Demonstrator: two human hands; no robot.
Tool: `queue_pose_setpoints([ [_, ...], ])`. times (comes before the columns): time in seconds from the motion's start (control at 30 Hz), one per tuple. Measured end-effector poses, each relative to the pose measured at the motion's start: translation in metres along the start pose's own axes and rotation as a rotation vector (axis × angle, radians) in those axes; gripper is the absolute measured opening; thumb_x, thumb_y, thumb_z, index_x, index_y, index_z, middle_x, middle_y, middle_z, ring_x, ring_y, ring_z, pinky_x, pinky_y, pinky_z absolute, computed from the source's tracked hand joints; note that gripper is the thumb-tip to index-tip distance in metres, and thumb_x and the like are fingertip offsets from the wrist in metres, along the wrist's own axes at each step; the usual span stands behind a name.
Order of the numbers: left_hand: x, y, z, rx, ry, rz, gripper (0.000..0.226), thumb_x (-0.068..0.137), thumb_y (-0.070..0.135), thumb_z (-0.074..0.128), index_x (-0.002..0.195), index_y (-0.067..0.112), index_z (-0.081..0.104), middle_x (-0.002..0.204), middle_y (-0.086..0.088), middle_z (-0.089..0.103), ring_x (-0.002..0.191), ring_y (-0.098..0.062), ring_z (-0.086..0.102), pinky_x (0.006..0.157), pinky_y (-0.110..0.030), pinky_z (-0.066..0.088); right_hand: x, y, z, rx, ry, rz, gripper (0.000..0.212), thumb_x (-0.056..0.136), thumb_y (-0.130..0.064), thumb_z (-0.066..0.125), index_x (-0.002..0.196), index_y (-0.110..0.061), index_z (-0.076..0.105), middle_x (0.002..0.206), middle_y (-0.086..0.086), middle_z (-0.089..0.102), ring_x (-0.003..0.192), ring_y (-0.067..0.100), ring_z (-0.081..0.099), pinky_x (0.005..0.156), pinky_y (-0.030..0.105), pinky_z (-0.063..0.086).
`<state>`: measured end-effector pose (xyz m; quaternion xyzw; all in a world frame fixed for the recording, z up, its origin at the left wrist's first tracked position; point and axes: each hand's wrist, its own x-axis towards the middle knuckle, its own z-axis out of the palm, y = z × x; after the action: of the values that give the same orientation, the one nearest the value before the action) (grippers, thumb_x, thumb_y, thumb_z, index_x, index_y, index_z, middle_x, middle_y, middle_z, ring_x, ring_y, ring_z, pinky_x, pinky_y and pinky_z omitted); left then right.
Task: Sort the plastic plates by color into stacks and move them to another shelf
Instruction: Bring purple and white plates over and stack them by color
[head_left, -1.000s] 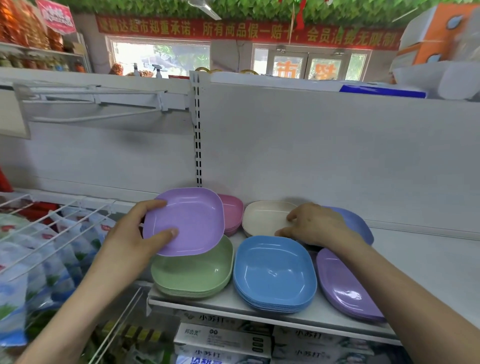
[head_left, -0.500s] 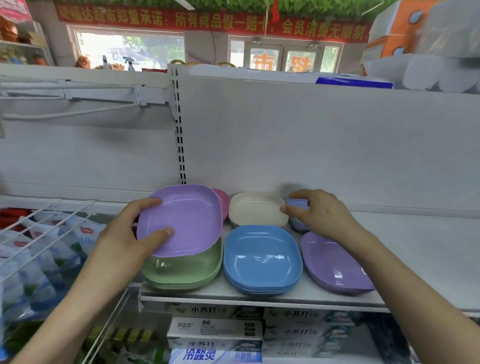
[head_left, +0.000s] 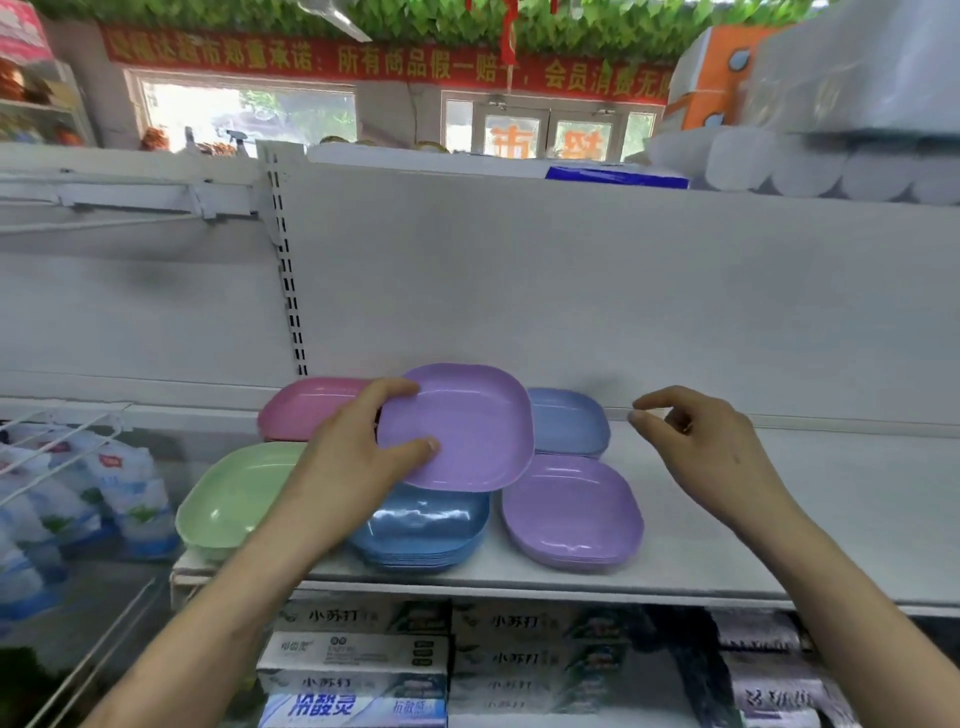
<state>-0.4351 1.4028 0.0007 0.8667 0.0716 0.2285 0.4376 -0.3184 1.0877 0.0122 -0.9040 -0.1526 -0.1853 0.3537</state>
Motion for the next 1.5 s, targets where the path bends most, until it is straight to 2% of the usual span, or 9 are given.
queue_pose_setpoints([
  [0.27,-0.009,0.043,0.074,0.168,-0.083,-0.009,0.057,0.084,0.034,0.079,0.137,0.039,0.058,0.135,0.016,0.059,0.119,-0.010,0.056,0.103,-0.033,0.046,-0.007,0.063,-0.057,0.032,-0.005,0.006,0.010,0.096,-0.038,0.062,0.097,-0.035,0.072,0.068,0.000,0.063,0.070,0.015,0.061,0.063,0.033,0.044],
  [0.4,-0.014,0.050,0.093,0.316,-0.133,-0.024,0.061,0.084,0.044,0.076,0.141,0.041,0.054,0.129,0.016,0.059,0.127,-0.015,0.042,0.107,-0.037,0.041,-0.008,0.085,-0.069,0.054,-0.015,0.016,0.009,0.097,-0.034,0.063,0.097,-0.034,0.072,0.074,0.004,0.065,0.074,0.019,0.062,0.072,0.037,0.050],
  [0.5,-0.016,0.052,0.099,0.491,-0.180,-0.013,0.069,0.074,0.066,0.066,0.138,0.042,0.058,0.111,0.014,0.051,0.114,-0.019,0.037,0.102,-0.036,0.038,-0.011,0.094,-0.074,0.084,-0.032,0.033,0.009,0.096,-0.033,0.063,0.095,-0.034,0.072,0.076,0.007,0.065,0.075,0.021,0.061,0.072,0.038,0.050],
  [0.6,-0.018,0.051,0.098,0.663,-0.231,-0.004,0.073,0.069,0.079,0.060,0.135,0.048,0.059,0.113,0.014,0.043,0.112,-0.018,0.033,0.102,-0.037,0.034,-0.014,0.098,-0.074,0.098,-0.034,0.048,0.009,0.097,-0.033,0.063,0.094,-0.035,0.071,0.078,0.007,0.065,0.075,0.021,0.061,0.070,0.036,0.048],
  [0.93,-0.012,0.047,0.102,0.800,-0.310,0.046,0.069,0.076,0.082,0.060,0.136,0.049,0.058,0.116,0.008,0.039,0.120,-0.022,0.033,0.098,-0.039,0.032,-0.023,0.079,-0.064,0.061,0.003,0.068,0.009,0.097,-0.034,0.063,0.094,-0.037,0.071,0.074,0.006,0.064,0.071,0.021,0.061,0.066,0.036,0.048],
  [1.13,-0.010,0.045,0.101,0.710,-0.190,0.156,0.063,0.087,0.074,0.052,0.143,0.047,0.048,0.125,0.009,0.045,0.121,-0.021,0.035,0.097,-0.038,0.032,-0.033,0.071,-0.053,0.024,0.027,0.110,0.009,0.097,-0.034,0.063,0.099,-0.033,0.072,0.072,0.000,0.062,0.069,0.013,0.059,0.061,0.030,0.043],
  [1.27,-0.007,0.056,0.110,0.512,-0.158,0.280,0.073,0.078,0.075,0.033,0.139,0.041,0.055,0.117,0.007,0.056,0.112,-0.023,0.043,0.097,-0.042,0.039,-0.049,0.073,-0.053,-0.001,0.041,0.145,0.008,0.095,-0.036,0.064,0.099,-0.035,0.071,0.073,0.000,0.063,0.069,0.010,0.058,0.063,0.029,0.045],
  [1.37,-0.004,0.072,0.134,0.349,-0.173,0.335,0.062,0.085,0.066,0.048,0.135,0.034,0.061,0.103,0.010,0.058,0.107,-0.023,0.049,0.098,-0.041,0.042,-0.063,0.079,-0.067,-0.018,0.039,0.157,0.013,0.095,-0.036,0.063,0.105,-0.032,0.071,0.075,0.000,0.064,0.070,0.009,0.059,0.068,0.028,0.048],
  [1.5,-0.011,0.100,0.175,0.174,-0.224,0.415,0.042,0.094,0.050,0.062,0.133,0.034,0.062,0.098,0.015,0.057,0.097,-0.012,0.055,0.086,-0.033,0.044,-0.077,0.099,-0.102,-0.041,0.069,0.168,0.015,0.096,-0.035,0.063,0.108,-0.031,0.070,0.075,-0.001,0.064,0.071,0.008,0.059,0.067,0.023,0.046],
])
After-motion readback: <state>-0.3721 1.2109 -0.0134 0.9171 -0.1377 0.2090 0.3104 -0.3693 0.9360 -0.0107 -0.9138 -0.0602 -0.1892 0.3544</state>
